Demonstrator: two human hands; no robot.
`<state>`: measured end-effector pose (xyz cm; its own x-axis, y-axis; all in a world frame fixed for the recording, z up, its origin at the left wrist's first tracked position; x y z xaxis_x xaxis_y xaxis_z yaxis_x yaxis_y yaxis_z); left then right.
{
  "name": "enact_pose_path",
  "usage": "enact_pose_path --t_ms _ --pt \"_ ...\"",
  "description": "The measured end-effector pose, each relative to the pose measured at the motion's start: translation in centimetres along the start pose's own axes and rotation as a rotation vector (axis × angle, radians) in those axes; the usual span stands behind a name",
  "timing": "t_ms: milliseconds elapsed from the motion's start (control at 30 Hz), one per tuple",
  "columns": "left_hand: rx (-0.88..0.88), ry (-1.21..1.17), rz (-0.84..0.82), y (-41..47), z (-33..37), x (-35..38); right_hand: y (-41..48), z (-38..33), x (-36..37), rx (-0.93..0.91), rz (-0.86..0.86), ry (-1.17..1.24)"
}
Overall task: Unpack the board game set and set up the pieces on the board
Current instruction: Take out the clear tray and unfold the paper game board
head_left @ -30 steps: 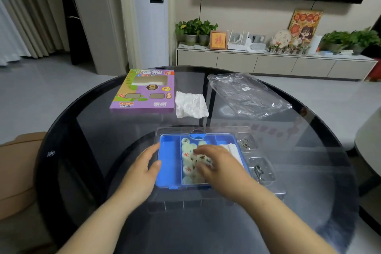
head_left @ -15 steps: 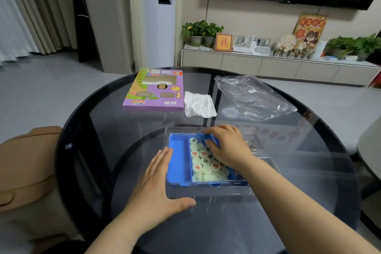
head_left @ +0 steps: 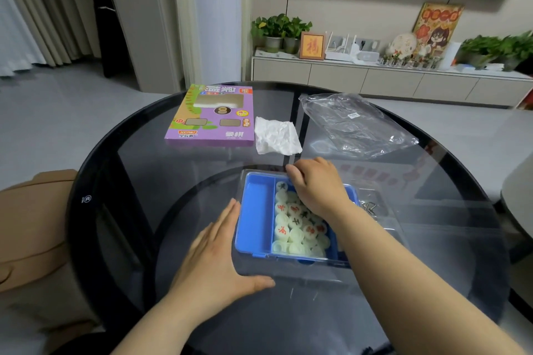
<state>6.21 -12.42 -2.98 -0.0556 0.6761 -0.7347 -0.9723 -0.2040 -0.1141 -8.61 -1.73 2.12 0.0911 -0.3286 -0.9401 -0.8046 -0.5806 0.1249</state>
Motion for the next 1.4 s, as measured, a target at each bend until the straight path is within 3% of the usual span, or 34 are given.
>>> enact_pose_path --t_ms 167,400,667,900,1033,1200,1400 --pt "-0.002 0.021 -0.009 0.2 -0.1 0.2 0.3 -0.2 -0.4 -0.017 -0.05 0.044" --pt "0.021 0.052 -0.029 0.2 -0.2 0.3 1.1 -0.1 -0.9 -0.005 -0.556 0.065" --pt "0.041 0.09 -0.021 0.1 0.3 0.2 0.7 0.6 -1.8 0.019 -0.602 0.265" --pt "0.082 0.058 -0.018 0.1 0.2 0.2 -0.5 1.1 -7.0 0.029 -0.37 0.556" --pt "0.039 0.107 -0.057 -0.2 0.1 0.3 -2.7 5.2 -10.2 0.214 -0.17 0.676" --pt "-0.063 -0.268 0.094 0.7 0.0 -1.0 -7.6 11.7 -12.8 0.487 0.059 0.791" --pt "-0.266 -0.095 0.039 4.0 1.0 -1.8 -13.6 17.5 -12.7 0.754 0.168 0.863"
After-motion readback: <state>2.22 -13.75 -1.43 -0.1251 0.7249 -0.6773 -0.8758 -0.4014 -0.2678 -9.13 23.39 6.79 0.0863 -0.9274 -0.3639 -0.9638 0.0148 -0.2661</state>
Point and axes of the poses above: each hand's wrist, its own y-axis towards the middle knuckle, its own x-axis out of the palm, z = x × y, the point moved 7 cm from there along y, towards the middle knuckle, and after that the axes turned 7 degrees about -z, right-handed, at the moved point
